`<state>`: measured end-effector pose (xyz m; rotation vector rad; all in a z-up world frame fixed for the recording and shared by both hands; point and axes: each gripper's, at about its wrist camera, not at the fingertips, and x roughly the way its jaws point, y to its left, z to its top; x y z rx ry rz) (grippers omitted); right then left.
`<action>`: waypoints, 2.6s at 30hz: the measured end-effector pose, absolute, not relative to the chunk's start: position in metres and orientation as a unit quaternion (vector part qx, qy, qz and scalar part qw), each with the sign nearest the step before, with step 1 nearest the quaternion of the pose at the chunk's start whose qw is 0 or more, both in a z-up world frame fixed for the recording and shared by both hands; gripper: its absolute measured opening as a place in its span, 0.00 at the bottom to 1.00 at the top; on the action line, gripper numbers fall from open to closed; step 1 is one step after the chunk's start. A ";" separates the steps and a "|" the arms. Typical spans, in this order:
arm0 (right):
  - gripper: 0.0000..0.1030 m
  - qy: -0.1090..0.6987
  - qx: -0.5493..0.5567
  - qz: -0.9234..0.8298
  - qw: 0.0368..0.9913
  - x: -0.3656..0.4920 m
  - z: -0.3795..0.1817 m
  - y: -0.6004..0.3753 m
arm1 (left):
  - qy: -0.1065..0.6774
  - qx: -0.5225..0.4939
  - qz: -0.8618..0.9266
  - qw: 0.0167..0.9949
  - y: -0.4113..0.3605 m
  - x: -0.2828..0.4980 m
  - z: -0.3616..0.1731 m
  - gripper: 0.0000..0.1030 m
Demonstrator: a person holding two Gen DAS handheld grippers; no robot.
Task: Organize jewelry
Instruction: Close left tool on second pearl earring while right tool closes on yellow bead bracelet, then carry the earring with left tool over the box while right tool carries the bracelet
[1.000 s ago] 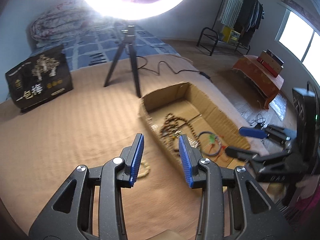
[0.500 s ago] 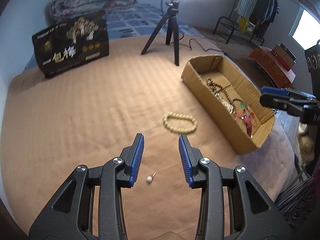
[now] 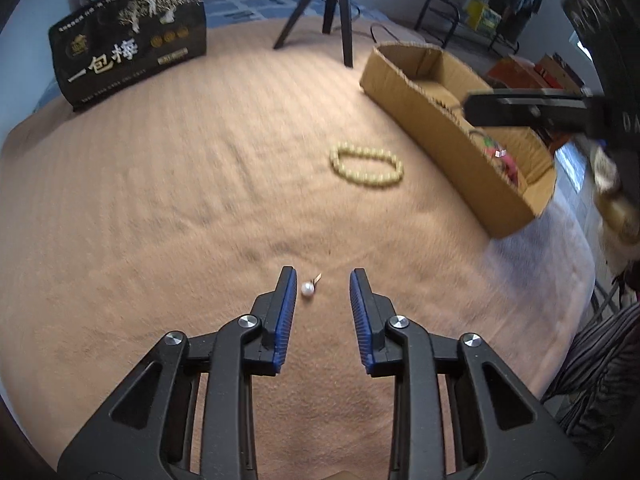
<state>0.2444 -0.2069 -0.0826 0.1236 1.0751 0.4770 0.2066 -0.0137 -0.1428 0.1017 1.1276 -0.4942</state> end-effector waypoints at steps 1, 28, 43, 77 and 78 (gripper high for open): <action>0.49 0.511 0.055 0.226 0.827 0.246 -0.085 -0.203 | 0.529 0.049 -0.232 0.814 -0.014 0.206 -0.145 0.26; 0.31 0.577 -0.024 0.196 0.793 0.282 -0.146 -0.146 | 0.549 0.082 -0.246 0.794 -0.023 0.217 -0.181 0.17; 0.30 0.585 -0.064 0.169 0.791 0.288 -0.165 -0.137 | 0.549 0.090 -0.243 0.795 -0.026 0.218 -0.188 0.11; 0.06 0.550 -0.033 0.173 0.816 0.273 -0.138 -0.157 | 0.530 0.057 -0.234 0.813 -0.012 0.213 -0.166 0.06; 0.06 0.548 -0.028 0.174 0.818 0.272 -0.135 -0.159 | 0.527 0.055 -0.233 0.815 -0.012 0.213 -0.163 0.06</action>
